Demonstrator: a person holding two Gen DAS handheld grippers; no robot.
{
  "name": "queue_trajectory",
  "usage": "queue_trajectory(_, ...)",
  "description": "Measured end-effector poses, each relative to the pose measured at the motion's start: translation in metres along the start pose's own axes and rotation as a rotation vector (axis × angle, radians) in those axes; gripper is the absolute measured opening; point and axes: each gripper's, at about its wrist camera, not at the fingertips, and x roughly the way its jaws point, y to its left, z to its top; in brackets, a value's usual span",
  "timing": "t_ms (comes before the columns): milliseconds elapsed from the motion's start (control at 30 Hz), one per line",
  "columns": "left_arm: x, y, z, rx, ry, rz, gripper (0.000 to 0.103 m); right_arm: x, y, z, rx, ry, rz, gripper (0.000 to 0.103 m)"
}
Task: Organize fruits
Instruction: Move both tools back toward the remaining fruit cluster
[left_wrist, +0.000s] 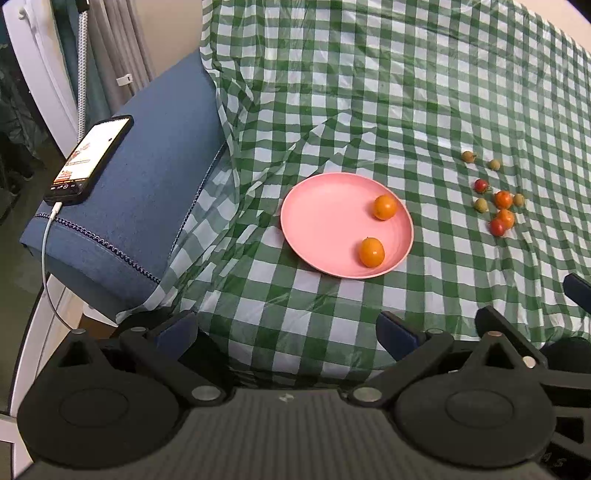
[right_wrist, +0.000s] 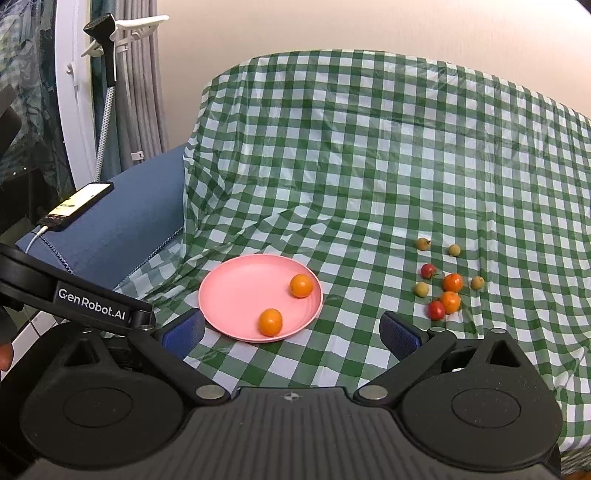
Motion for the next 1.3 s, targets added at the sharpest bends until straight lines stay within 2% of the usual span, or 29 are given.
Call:
queue_trajectory(367, 0.03, -0.009, 0.002, 0.037, 0.079, 0.024, 0.103, 0.026, -0.009, -0.003, 0.037, 0.072, 0.014, 0.1)
queue_trajectory(667, 0.057, -0.018, 0.014, 0.059, 0.138, 0.068, 0.103, 0.069, -0.026, 0.003, 0.071, 0.228, 0.092, 0.1)
queue_trajectory(833, 0.069, -0.028, 0.027, 0.087, 0.15, 0.094, 0.103, 0.094, -0.042, 0.005, 0.142, 0.285, 0.114, 0.1)
queue_trajectory(1300, 0.103, -0.098, 0.065, 0.204, 0.17, 0.092, 0.103, 0.139, -0.113, 0.004, 0.281, 0.324, 0.034, 0.1)
